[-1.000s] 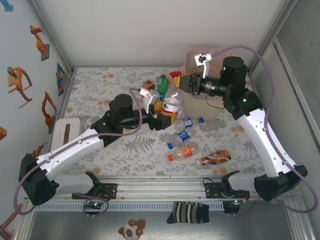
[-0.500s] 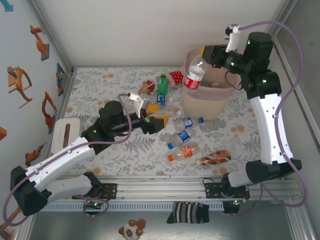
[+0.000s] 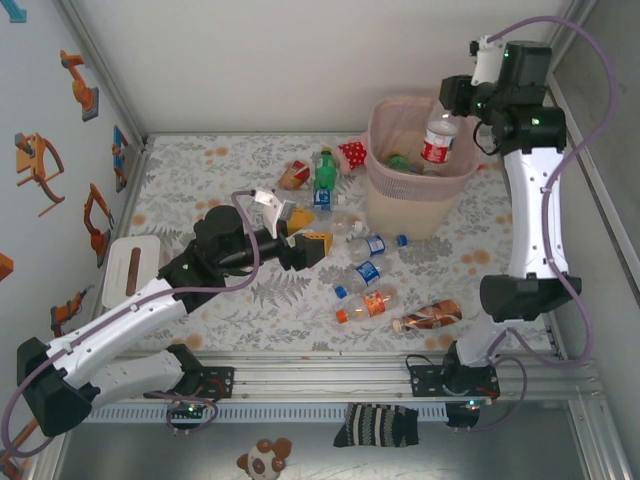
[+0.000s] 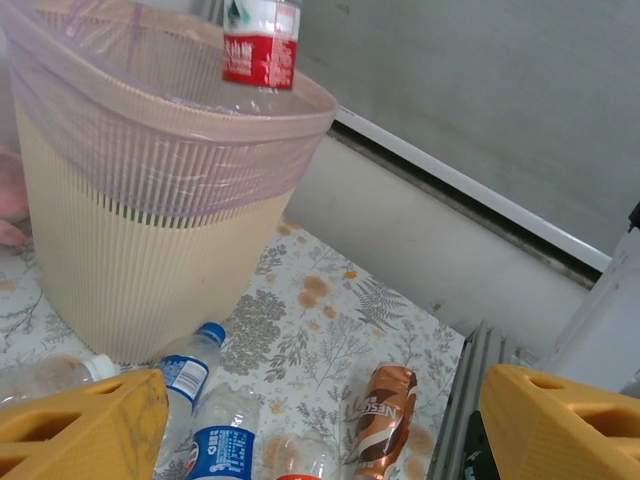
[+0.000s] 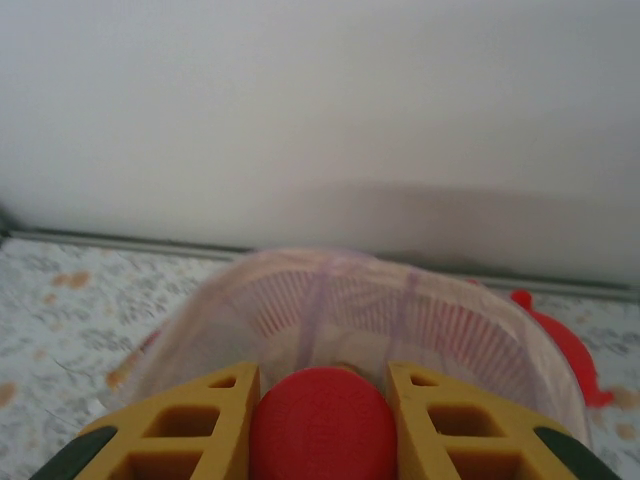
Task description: Put the plastic bottles in the bin
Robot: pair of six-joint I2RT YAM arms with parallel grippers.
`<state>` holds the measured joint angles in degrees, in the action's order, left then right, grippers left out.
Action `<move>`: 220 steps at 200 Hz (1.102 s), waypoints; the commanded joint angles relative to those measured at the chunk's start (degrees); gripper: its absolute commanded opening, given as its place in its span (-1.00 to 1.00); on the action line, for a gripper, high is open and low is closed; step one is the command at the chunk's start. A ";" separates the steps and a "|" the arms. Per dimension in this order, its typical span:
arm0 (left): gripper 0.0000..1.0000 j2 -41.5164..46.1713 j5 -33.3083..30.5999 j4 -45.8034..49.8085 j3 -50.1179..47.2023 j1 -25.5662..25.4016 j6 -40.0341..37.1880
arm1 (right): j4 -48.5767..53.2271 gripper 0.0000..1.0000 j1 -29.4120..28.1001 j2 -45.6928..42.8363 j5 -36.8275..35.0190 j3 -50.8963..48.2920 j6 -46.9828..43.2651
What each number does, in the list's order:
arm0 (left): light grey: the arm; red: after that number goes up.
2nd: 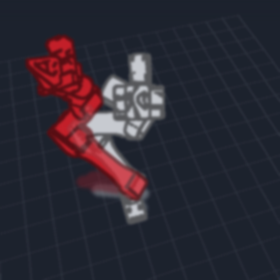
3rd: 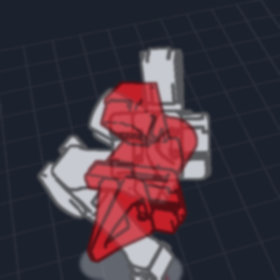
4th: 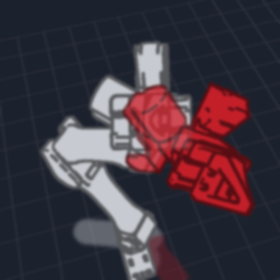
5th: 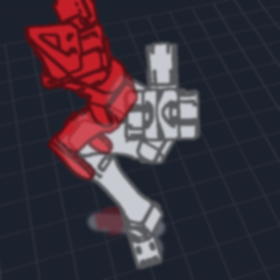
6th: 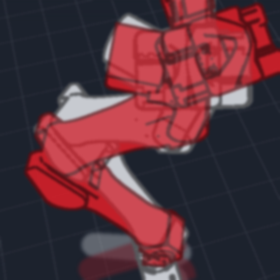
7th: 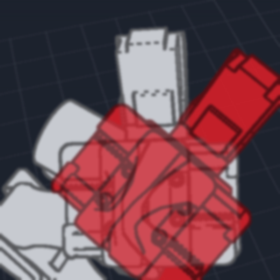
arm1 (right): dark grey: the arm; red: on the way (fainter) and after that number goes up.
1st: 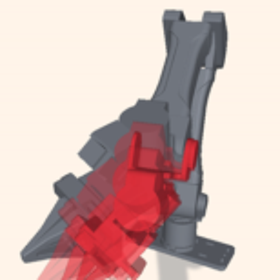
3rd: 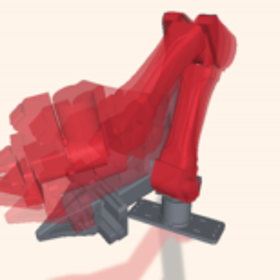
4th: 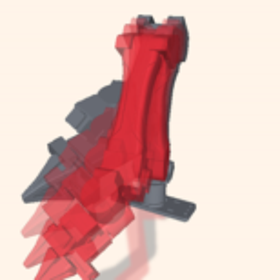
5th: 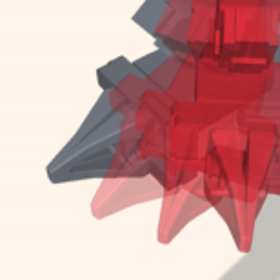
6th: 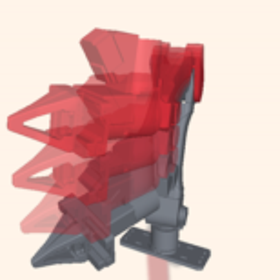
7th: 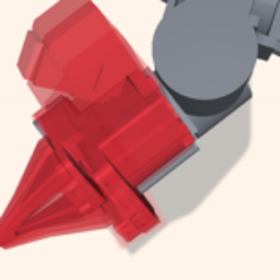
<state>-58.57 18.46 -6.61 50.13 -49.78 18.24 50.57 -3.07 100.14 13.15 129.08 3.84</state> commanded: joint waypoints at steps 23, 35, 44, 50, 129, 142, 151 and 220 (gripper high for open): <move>0.62 1.21 -0.70 0.29 -0.45 0.37 -0.75 | 8.40 -0.63 0.25 5.01 -7.29 -1.23 -6.27; 0.62 1.24 -0.74 0.28 -0.56 0.40 -0.66 | 7.98 -0.64 0.21 5.95 -7.20 -2.87 -6.43; 0.62 1.26 -0.78 0.28 -0.57 0.38 -0.62 | 7.55 -0.64 0.21 6.67 -7.04 -4.23 -6.51; 0.61 1.26 -0.79 0.31 -0.66 0.38 -0.58 | 7.24 -0.64 0.20 7.11 -6.91 -5.14 -6.52; 0.62 1.45 -1.26 0.46 -0.80 0.39 -0.66 | -0.54 -0.58 0.22 12.32 -5.79 -15.92 -6.09; 0.62 1.38 -1.23 0.52 -0.73 0.40 -0.66 | -1.24 -0.52 0.24 13.55 -5.85 -16.67 -6.06; 0.62 1.51 -1.29 0.55 -0.73 0.39 -0.66 | -1.47 -0.50 0.30 14.38 -6.09 -16.80 -6.12; 0.62 2.40 -2.13 1.36 -1.08 0.40 -0.84 | -1.70 0.06 0.20 14.21 -8.48 -15.78 -5.68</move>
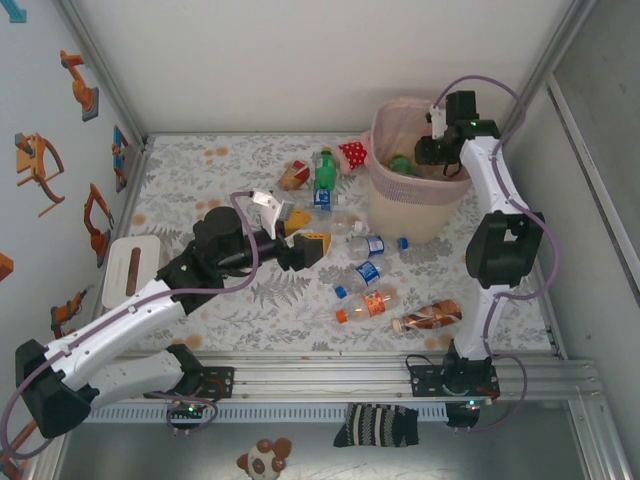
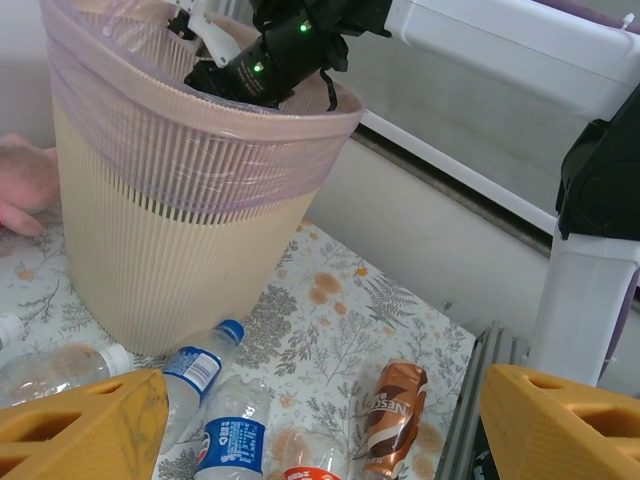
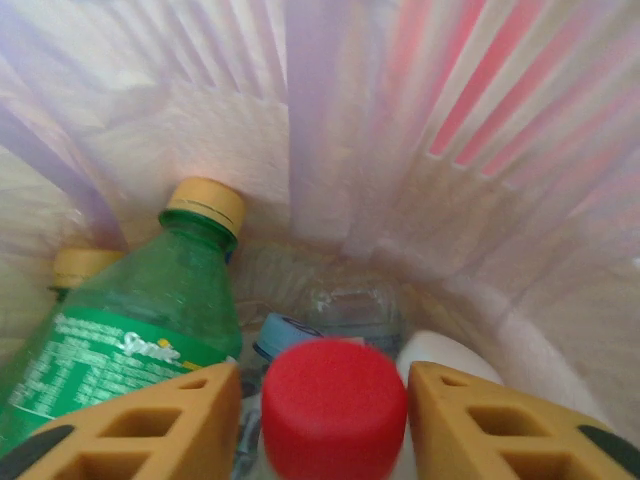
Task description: Put the plastic bottles in the bin
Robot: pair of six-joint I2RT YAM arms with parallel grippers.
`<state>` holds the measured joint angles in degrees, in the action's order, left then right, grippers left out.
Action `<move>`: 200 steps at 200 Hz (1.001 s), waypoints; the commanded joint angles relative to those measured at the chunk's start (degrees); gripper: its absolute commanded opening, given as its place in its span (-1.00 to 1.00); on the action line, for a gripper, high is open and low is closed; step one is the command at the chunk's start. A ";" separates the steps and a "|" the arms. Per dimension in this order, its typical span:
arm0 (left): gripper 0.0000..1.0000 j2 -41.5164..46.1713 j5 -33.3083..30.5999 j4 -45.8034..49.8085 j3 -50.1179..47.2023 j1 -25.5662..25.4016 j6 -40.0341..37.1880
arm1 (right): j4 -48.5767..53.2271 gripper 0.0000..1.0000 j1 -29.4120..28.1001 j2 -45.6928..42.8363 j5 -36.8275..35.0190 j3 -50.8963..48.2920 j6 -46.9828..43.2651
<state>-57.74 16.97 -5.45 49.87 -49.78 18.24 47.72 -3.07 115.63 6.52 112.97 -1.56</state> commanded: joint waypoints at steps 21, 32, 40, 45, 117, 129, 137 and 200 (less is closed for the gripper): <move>0.62 1.40 -0.80 0.77 -0.75 0.42 -1.09 | 1.40 0.20 0.26 -3.13 -1.87 1.11 0.15; 0.62 0.96 -0.82 1.62 -0.52 0.45 -1.57 | 1.40 0.22 0.28 -4.17 -1.82 1.49 0.52; 0.61 0.62 -0.93 2.56 -0.27 0.45 -1.99 | 1.65 0.24 0.24 -4.89 -1.65 1.85 0.73; 0.61 0.41 -1.04 3.09 -0.14 0.42 -2.23 | 1.79 0.24 0.20 -5.42 -1.53 2.13 0.84; 0.54 -7.00 -1.84 12.99 3.67 0.16 -7.31 | 3.08 0.24 0.25 -14.63 1.84 2.04 2.71; 0.54 -8.49 -1.38 13.42 3.79 0.11 -7.80 | 3.08 0.25 0.26 -16.50 2.77 1.61 3.37; 0.54 -9.63 -1.05 14.15 4.13 0.12 -8.17 | 3.10 0.24 0.24 -17.70 3.26 1.12 3.58; 0.46 -22.60 -0.73 22.86 10.55 -2.19 -13.70 | 2.83 0.25 0.27 -29.15 3.66 -6.29 4.32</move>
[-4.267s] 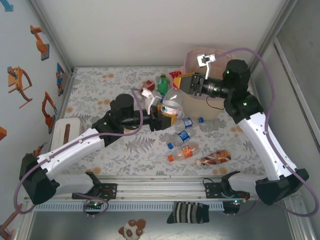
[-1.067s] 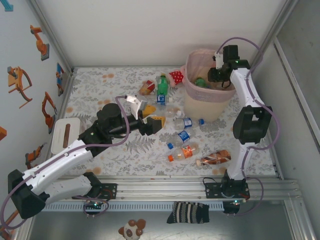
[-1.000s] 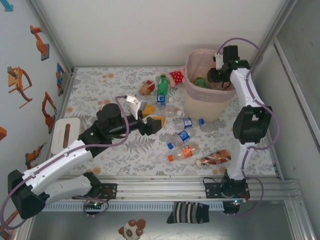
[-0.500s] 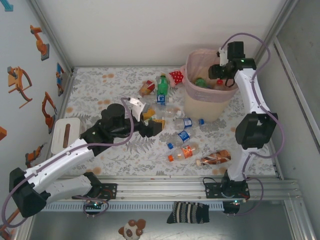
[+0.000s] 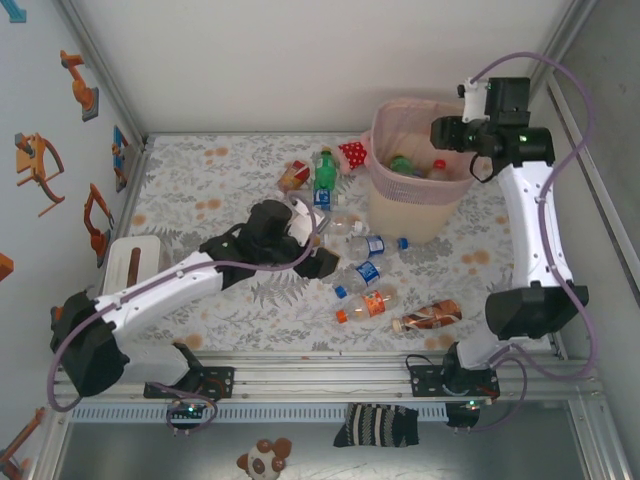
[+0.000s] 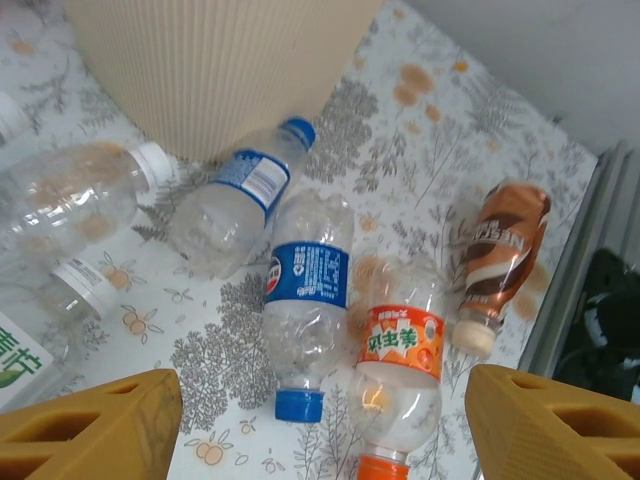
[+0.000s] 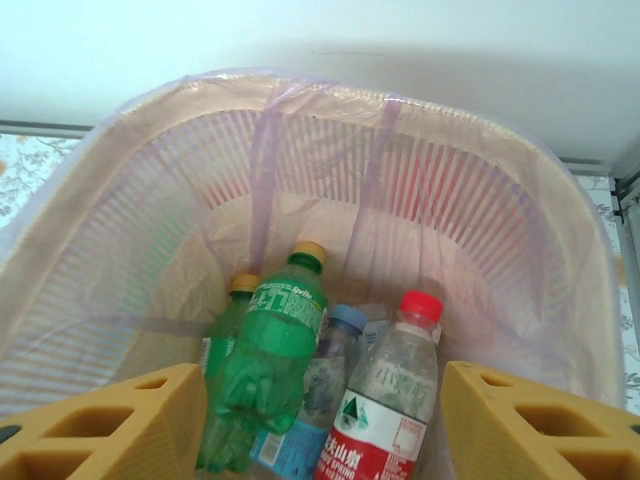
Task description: Put the plastic bottles in the bin
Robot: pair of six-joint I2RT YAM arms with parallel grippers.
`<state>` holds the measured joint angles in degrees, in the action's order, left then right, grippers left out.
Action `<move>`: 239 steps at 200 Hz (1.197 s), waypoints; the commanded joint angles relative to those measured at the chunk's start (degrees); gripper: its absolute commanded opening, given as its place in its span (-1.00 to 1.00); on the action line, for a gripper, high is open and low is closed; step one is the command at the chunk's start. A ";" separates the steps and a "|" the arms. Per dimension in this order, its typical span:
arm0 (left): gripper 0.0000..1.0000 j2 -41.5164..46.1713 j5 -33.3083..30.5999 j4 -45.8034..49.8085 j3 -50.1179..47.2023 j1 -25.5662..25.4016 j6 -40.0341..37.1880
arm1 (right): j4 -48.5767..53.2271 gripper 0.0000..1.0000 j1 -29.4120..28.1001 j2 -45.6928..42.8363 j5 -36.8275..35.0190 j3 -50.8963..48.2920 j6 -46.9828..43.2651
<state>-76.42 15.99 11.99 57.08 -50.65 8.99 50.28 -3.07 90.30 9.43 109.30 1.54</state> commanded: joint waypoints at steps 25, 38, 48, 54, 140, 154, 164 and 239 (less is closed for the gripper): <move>0.44 -10.36 -1.59 9.64 6.63 -3.22 -7.43 | -0.41 0.25 0.26 -8.26 0.88 -6.51 1.87; 0.42 -13.75 -2.18 11.80 8.60 -4.19 -8.54 | -0.47 0.24 0.26 -10.41 0.59 -8.60 2.14; 0.40 -15.95 -2.41 13.09 9.77 -4.91 -9.03 | -0.90 0.25 0.26 -12.08 0.47 -10.46 2.47; 0.39 -17.21 -2.43 13.55 10.29 -5.27 -9.35 | -1.33 0.25 0.23 -13.21 0.45 -11.46 2.77; 0.34 -28.13 -3.58 17.63 13.18 -6.21 -10.46 | -1.90 0.25 0.25 -20.77 0.49 -19.73 3.64; 0.33 -29.22 -2.78 17.24 13.54 -6.38 -10.32 | -1.91 0.25 0.26 -21.07 0.65 -20.14 3.63; 0.29 -30.32 -2.48 17.10 13.88 -6.39 -10.36 | -1.86 0.25 0.23 -21.22 0.91 -20.38 3.64; -0.10 -33.49 -2.26 16.99 14.99 -6.47 -10.31 | -1.50 0.24 0.26 -22.20 1.16 -21.10 3.22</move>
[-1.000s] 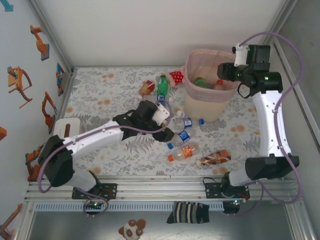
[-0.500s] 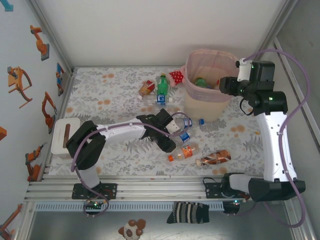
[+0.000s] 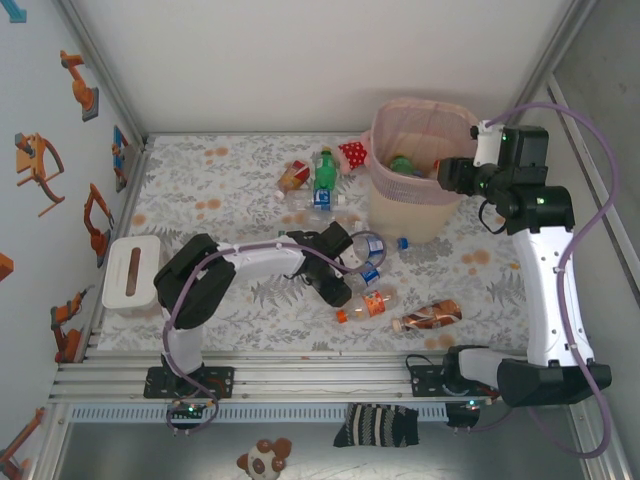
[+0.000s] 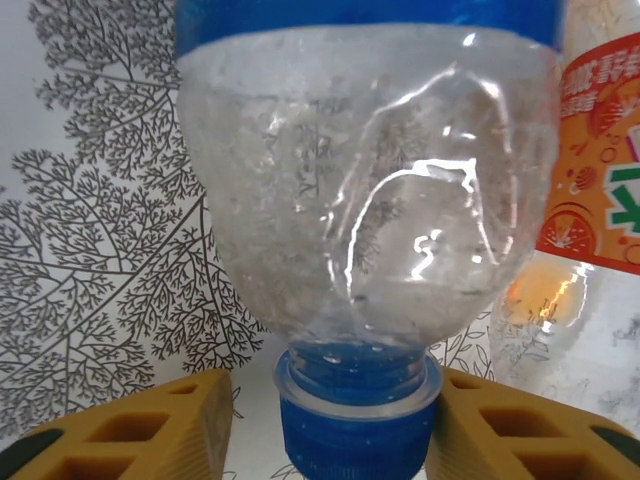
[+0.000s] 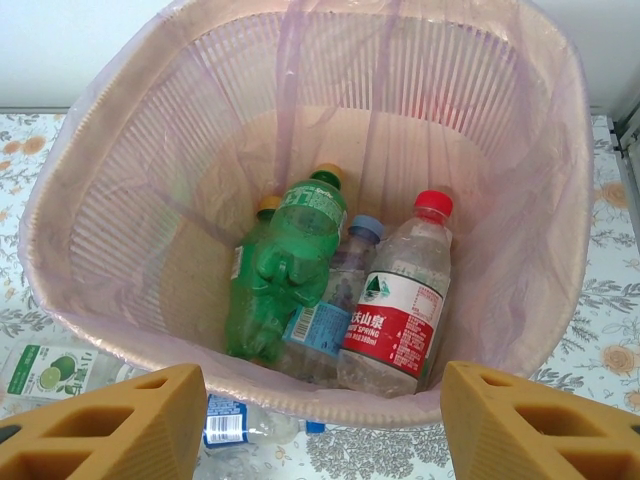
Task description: Put the plastic bottles in the bin
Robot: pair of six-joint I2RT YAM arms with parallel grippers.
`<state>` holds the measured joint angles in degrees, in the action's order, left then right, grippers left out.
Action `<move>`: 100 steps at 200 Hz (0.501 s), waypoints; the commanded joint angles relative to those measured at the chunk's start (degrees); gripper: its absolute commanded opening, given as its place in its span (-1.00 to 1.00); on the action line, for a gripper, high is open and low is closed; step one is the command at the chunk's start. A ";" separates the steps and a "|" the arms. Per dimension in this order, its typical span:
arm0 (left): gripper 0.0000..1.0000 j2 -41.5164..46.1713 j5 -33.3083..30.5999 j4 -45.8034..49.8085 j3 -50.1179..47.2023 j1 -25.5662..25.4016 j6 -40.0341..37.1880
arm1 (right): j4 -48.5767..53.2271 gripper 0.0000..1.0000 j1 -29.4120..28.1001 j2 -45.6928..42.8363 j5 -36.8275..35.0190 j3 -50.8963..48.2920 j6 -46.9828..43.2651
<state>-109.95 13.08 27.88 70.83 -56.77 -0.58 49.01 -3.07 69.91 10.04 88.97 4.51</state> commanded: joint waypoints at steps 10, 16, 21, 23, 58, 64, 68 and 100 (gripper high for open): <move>-0.14 0.41 0.71 1.30 1.15 -0.36 -0.86 | -0.20 0.25 0.21 -1.95 0.42 -0.90 0.27; -0.17 0.71 0.68 1.39 1.03 -0.34 -1.03 | -0.21 0.25 0.25 -2.02 0.33 -0.88 0.30; -0.19 1.06 0.67 1.39 0.89 -0.36 -1.04 | -0.23 0.24 0.26 -2.18 0.31 -0.90 0.23; -0.20 1.21 0.65 1.39 0.85 -0.36 -1.04 | -0.28 0.24 0.26 -2.22 0.32 -0.83 0.26; -0.30 4.49 -0.96 1.85 0.13 -0.35 -1.79 | -0.76 0.24 0.26 -2.96 0.57 -0.84 0.81; -0.31 5.23 -1.19 1.98 0.02 -0.35 -1.84 | -0.64 0.24 0.26 -3.07 0.72 -0.58 0.93; -0.32 5.88 -1.36 2.08 -0.05 -0.35 -1.84 | -0.55 0.24 0.25 -3.15 0.85 -0.47 0.99; -0.37 10.24 -2.98 2.49 -0.27 -0.27 -2.30 | -0.50 0.24 0.25 -4.06 2.77 0.07 1.72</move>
<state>-104.64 11.51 28.67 70.78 -56.97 -1.13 49.01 -3.07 67.48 10.74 88.44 4.78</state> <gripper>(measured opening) 0.327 0.621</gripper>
